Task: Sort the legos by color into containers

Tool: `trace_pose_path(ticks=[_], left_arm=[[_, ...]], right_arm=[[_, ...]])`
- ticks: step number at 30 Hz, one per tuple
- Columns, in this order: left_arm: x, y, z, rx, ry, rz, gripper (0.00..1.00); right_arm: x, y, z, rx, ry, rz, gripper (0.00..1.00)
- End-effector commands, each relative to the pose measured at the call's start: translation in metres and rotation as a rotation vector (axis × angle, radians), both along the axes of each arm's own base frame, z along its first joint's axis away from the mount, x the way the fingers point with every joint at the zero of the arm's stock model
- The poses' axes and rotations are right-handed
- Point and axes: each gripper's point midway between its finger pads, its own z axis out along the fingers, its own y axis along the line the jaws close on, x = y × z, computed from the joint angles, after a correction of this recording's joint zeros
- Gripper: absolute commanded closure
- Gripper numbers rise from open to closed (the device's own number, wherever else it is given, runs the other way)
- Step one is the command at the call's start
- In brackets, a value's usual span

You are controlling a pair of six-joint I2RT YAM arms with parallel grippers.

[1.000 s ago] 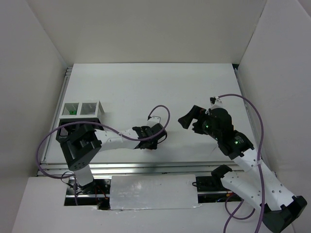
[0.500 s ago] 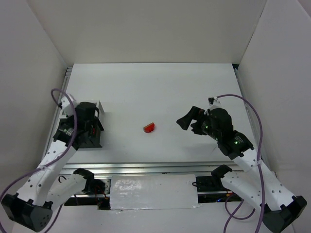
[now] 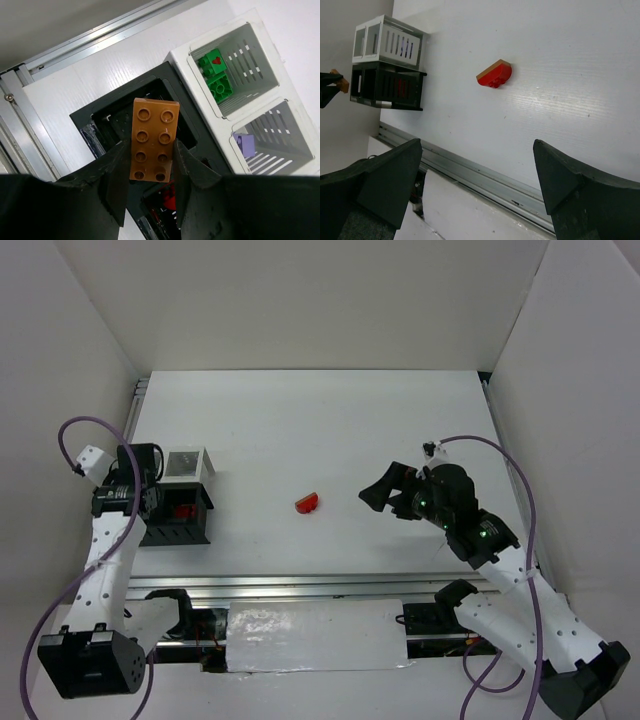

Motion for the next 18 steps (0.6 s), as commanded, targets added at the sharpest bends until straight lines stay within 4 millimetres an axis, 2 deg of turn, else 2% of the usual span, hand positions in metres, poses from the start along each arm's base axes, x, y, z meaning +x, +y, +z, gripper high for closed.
trace_pose_path(ticks=[1,4,5,7,8,9,11,17,18], left_arm=[[0.007,0.005,0.007,0.007,-0.019,-0.010,0.85],[0.008,0.004,0.005,0.002,-0.028,-0.015,0.69],[0.008,0.004,0.005,0.001,-0.026,-0.017,0.55],[0.009,0.004,0.005,-0.002,-0.029,-0.015,0.40],[0.009,0.003,0.005,-0.004,-0.030,-0.018,0.26],[0.009,0.003,0.005,-0.005,-0.032,-0.020,0.20],[0.007,0.004,0.004,-0.006,-0.032,-0.007,0.11],[0.005,0.003,0.006,-0.012,-0.048,-0.010,0.10],[0.009,0.001,0.013,-0.011,-0.085,-0.031,0.10]], right_arm=[[0.004,0.007,0.009,0.013,-0.050,0.035,0.00],[0.005,0.008,0.008,0.010,-0.049,0.043,0.00],[0.004,0.009,0.009,0.012,-0.049,0.047,0.01],[0.005,0.010,0.008,0.013,-0.047,0.051,0.01],[0.005,0.012,0.008,0.019,-0.047,0.057,0.00],[0.004,0.013,0.006,0.020,-0.042,0.061,0.00],[0.004,0.015,0.005,0.027,-0.037,0.072,0.00],[0.007,0.016,0.005,0.024,-0.034,0.069,0.00],[0.009,0.017,0.001,0.019,-0.026,0.065,0.00]])
